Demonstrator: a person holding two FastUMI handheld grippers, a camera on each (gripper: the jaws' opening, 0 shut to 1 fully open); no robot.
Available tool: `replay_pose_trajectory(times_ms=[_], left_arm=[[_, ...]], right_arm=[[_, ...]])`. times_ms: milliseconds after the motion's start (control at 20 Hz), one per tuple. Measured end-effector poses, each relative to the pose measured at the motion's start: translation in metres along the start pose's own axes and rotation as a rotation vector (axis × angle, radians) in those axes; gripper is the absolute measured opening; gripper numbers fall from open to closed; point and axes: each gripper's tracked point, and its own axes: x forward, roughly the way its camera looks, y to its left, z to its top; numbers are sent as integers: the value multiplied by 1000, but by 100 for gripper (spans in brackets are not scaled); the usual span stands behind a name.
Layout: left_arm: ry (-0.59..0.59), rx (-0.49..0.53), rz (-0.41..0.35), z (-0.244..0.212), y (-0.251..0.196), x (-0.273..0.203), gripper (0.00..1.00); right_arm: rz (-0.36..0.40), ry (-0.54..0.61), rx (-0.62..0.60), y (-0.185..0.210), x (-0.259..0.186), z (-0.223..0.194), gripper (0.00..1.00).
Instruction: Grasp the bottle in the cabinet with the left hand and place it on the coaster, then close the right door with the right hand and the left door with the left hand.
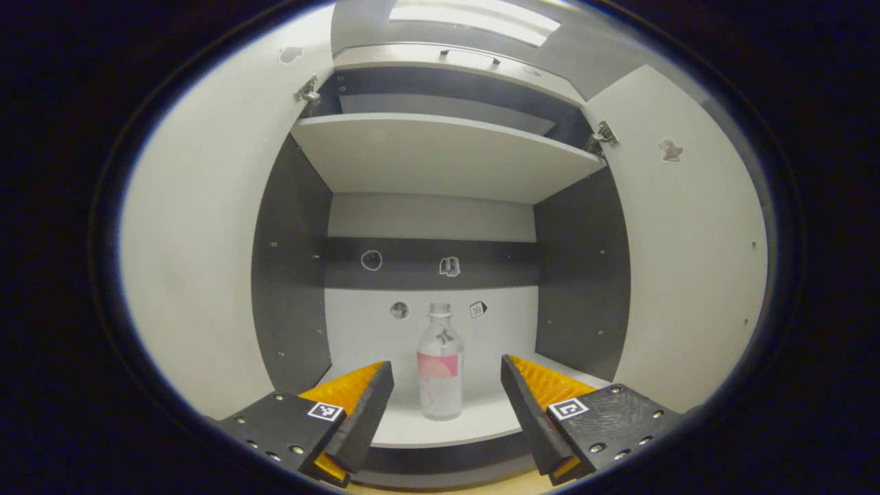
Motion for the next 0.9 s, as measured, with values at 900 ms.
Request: replay_pose_trajectory(times_ms=[900], left_arm=[[85, 46, -1, -60, 14, 97, 92]], right_arm=[[-119, 48, -49, 0, -5, -13, 94]])
